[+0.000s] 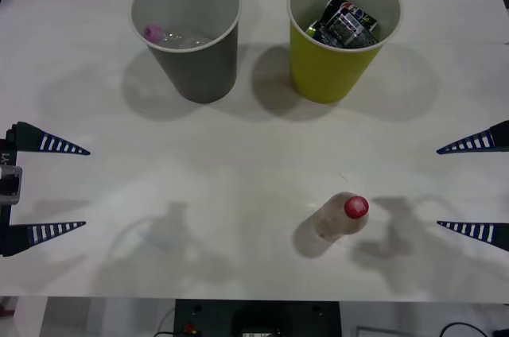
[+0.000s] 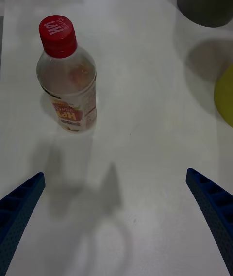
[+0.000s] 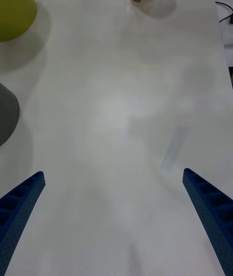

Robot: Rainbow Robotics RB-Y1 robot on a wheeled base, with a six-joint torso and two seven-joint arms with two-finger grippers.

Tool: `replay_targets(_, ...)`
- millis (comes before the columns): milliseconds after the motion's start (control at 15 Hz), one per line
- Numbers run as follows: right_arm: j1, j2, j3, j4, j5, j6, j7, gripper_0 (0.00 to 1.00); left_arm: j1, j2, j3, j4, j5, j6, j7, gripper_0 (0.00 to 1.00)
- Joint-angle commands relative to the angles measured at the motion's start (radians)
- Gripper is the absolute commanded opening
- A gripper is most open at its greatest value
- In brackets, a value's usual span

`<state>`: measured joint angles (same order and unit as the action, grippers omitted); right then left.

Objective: Put the can into the green bin and the plastic bottle into the gray bin

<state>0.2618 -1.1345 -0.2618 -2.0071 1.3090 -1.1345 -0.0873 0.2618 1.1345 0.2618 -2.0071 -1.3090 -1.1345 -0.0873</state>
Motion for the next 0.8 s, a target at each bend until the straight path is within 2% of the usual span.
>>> replay_targets(67,0.0,0.0,0.0,0.0,0.0,0.0,0.0,1.0,0.0,0.0,0.0,0.0,0.0,0.0,0.0,0.98)
replay_targets(533,-0.044,-0.011,0.012,0.041,0.01,-0.008,0.034,1.0,0.0,0.0,0.0,0.0,0.0,0.0,0.0,0.98)
replay_targets(800,-0.082,0.019,0.053,0.097,-0.002,-0.056,0.078,1.0,0.0,0.0,0.0,0.0,0.0,0.0,0.0,0.98)
